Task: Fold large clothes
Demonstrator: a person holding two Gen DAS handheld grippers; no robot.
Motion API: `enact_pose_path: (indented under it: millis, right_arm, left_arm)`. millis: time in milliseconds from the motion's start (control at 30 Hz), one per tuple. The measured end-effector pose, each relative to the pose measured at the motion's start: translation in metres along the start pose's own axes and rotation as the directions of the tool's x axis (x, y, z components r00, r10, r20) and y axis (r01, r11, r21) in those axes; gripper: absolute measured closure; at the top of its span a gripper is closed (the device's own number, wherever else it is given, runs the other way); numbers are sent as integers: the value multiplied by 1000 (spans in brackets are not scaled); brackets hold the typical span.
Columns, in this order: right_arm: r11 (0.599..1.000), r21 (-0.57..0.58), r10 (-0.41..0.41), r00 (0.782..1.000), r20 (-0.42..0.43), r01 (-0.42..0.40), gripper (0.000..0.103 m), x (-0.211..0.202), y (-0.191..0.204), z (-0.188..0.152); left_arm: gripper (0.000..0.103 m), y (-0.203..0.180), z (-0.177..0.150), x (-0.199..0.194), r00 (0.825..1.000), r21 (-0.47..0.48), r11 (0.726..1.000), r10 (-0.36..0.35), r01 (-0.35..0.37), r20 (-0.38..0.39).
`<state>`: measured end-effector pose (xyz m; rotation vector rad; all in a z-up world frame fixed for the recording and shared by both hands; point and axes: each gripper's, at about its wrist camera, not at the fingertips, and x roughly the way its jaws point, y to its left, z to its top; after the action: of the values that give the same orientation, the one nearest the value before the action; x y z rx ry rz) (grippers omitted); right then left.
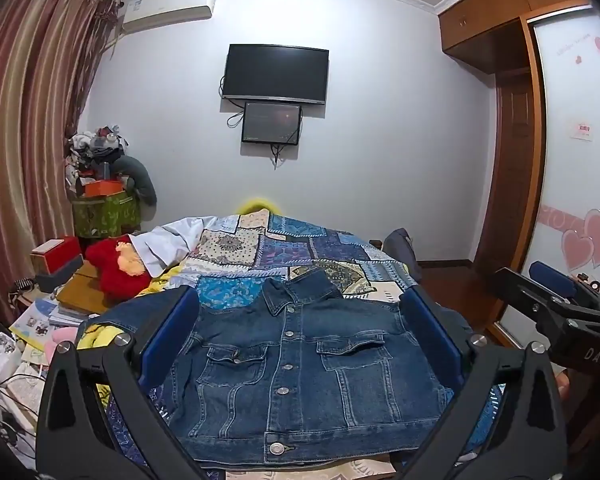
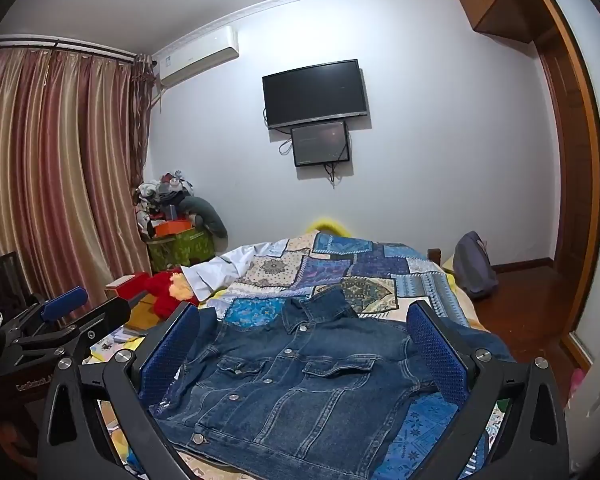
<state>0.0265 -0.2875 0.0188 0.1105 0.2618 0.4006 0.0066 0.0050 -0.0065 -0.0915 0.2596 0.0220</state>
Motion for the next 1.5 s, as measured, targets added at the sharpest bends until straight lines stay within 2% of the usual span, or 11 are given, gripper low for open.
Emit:
enact_pose_path:
  millis: [1500]
  right_arm:
    - [1000,0,2,1000,-2,-2,0,2,0,-2]
  left_arm:
    - [0,-6,0,-2,1000,16,1000,1,-1,8]
